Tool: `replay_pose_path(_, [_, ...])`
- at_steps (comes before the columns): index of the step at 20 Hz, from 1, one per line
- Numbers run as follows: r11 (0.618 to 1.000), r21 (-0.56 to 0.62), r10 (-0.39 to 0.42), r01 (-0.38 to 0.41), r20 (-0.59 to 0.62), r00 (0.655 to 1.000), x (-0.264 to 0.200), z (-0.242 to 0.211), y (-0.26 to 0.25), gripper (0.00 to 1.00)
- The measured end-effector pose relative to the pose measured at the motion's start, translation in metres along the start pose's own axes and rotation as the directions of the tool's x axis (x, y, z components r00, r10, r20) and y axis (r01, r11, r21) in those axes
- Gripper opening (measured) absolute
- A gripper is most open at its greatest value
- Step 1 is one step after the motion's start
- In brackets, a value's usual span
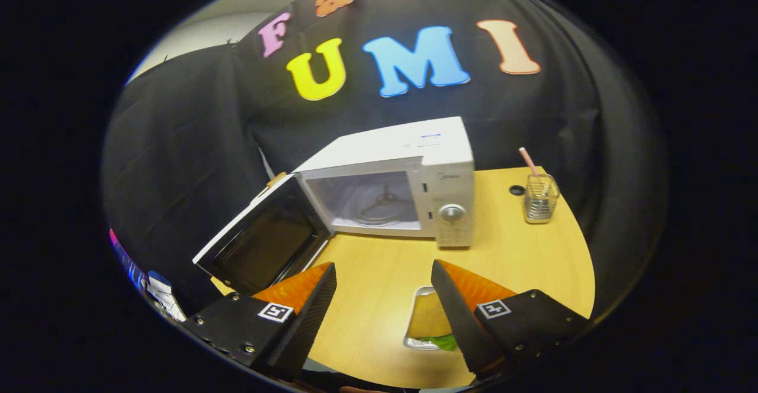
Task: Open the microwave, put the food inside, and close the microwave door.
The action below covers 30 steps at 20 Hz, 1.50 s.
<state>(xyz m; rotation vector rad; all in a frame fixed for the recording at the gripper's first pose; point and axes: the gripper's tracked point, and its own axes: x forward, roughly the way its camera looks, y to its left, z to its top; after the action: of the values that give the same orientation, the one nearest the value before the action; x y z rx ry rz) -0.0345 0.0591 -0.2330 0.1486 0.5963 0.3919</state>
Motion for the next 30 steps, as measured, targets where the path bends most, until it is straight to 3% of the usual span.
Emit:
replay_pose_path(5, [0.991,0.113,-0.068,0.075,-0.065,0.996,0.003,-0.019,-0.065,0.97])
replay_pose_path(9, [0.977,0.203,-0.037,0.072,-0.172,0.984,0.022,-0.062,-0.084,0.97])
replay_pose_path(11, [0.969,0.232,-0.032,0.085,-0.224,0.974,0.032,-0.085,-0.094,0.93])
replay_pose_path(12, [0.964,0.251,-0.02,0.083,-0.244,0.97,0.038,-0.094,-0.095,0.84])
replay_pose_path(15, [0.94,0.333,0.038,0.068,-0.303,0.952,0.049,-0.118,-0.093,0.84])
replay_pose_path(18, [0.899,0.434,0.097,0.057,-0.327,0.94,0.059,-0.127,-0.09,0.5])
replay_pose_path(19, [0.899,0.435,0.098,0.058,-0.329,0.939,0.053,-0.123,-0.091,0.49])
replay_pose_path(20, [0.909,0.414,0.105,0.044,-0.33,0.938,0.051,-0.121,-0.088,0.32])
replay_pose_path(21, [0.916,0.398,0.093,0.049,-0.33,0.939,0.053,-0.12,-0.088,0.32])
replay_pose_path(22, [0.924,0.38,0.09,0.043,-0.327,0.941,0.05,-0.117,-0.084,0.2])
replay_pose_path(25, [0.947,0.317,0.058,0.043,-0.304,0.951,0.041,-0.102,-0.076,0.2])
replay_pose_path(30, [0.92,0.392,0.114,-0.019,-0.221,0.969,0.037,-0.067,-0.043,0.2])
